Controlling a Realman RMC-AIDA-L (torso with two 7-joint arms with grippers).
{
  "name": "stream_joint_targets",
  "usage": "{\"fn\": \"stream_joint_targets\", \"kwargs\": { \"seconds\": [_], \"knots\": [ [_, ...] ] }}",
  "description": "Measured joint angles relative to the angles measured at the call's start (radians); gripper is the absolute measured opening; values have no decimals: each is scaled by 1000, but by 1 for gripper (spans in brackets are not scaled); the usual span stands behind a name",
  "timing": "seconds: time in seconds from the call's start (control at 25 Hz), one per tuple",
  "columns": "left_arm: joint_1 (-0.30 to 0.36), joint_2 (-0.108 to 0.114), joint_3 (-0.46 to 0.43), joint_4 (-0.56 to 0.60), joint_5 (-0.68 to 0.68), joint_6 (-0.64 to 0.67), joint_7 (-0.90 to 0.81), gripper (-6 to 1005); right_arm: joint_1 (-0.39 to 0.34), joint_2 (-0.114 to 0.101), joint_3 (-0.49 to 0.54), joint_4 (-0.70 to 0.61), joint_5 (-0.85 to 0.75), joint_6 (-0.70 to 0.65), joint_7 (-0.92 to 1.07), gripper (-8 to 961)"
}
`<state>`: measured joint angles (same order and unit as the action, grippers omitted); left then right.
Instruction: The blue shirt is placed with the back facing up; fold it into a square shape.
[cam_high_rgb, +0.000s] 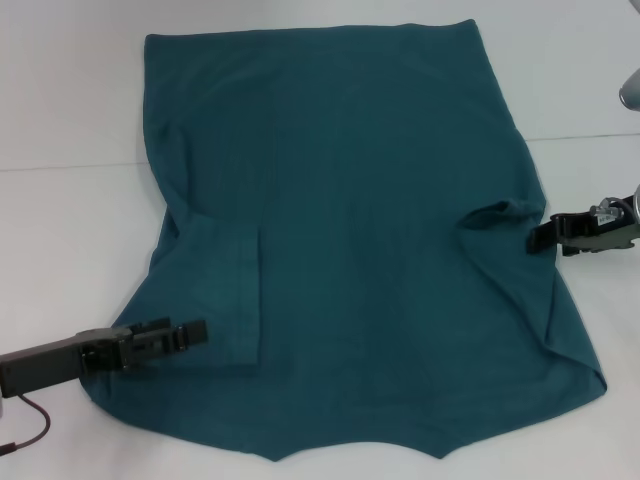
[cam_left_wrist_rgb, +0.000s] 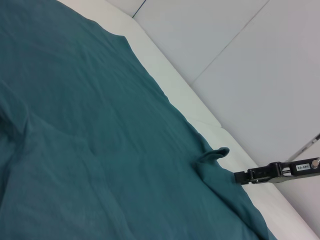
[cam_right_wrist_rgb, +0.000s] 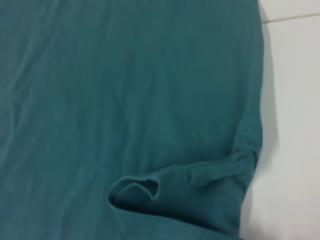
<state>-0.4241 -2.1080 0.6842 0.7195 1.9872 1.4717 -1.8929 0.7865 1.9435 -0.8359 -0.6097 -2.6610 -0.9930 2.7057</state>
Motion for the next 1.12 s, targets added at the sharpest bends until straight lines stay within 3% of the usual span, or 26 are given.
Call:
{"fn": "stream_joint_targets", "kwargs": {
  "seconds": [0.4, 0.76, 0.96, 1.12],
  "knots": [
    [-4, 0, 0, 0, 1, -1, 0, 874, -5, 13, 9, 1, 96, -2, -25, 568],
    [-3, 2, 0, 0, -1, -1, 0, 874, 1, 11, 9, 27, 332, -141, -179, 569],
    [-6, 4, 0, 0, -2, -1, 0, 874, 6, 5, 10, 11, 387, -219, -222, 569],
    [-4, 4, 0, 0, -2, -2, -3, 874, -8, -15, 11, 0, 386, -225, -223, 569]
  ]
}}
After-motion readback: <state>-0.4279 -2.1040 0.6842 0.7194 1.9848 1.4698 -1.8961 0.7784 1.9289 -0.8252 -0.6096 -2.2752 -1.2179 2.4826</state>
